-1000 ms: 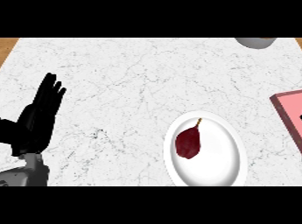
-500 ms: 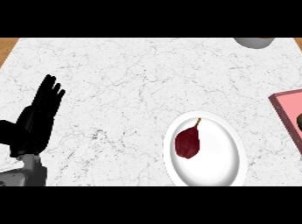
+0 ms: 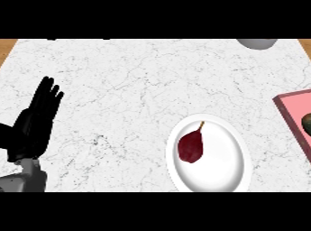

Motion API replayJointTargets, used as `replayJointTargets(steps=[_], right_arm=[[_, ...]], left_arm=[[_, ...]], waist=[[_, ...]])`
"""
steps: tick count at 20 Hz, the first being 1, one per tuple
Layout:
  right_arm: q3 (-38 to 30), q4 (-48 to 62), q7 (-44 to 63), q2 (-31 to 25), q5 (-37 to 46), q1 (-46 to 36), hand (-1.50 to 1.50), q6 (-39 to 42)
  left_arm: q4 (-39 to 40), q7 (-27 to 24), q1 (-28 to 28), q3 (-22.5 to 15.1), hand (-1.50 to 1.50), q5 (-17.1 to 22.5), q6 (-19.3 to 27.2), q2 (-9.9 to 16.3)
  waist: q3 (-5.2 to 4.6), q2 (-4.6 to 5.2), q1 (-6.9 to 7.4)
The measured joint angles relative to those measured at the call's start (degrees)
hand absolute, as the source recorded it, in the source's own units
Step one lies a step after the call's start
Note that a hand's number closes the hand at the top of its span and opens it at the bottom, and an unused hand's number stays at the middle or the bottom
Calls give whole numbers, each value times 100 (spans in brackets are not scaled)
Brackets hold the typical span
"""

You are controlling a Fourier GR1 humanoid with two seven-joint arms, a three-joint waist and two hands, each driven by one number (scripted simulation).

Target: Pick the squash from the plate and place it in the cardboard box

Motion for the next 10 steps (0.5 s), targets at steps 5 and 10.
replayJointTargets(steps=[5,10], right_arm=[[-765,-120,155,-5,-1241,-28,-150,430],[-1387,-188,79,-200,-2167,312,-150,700]], left_arm=[[-13,-12,53,-44,0,-44,33,-48],[-58,-45,122,-20,0,-12,-28,-26]], waist=[[-2,-2,-14],[-3,9,13]])
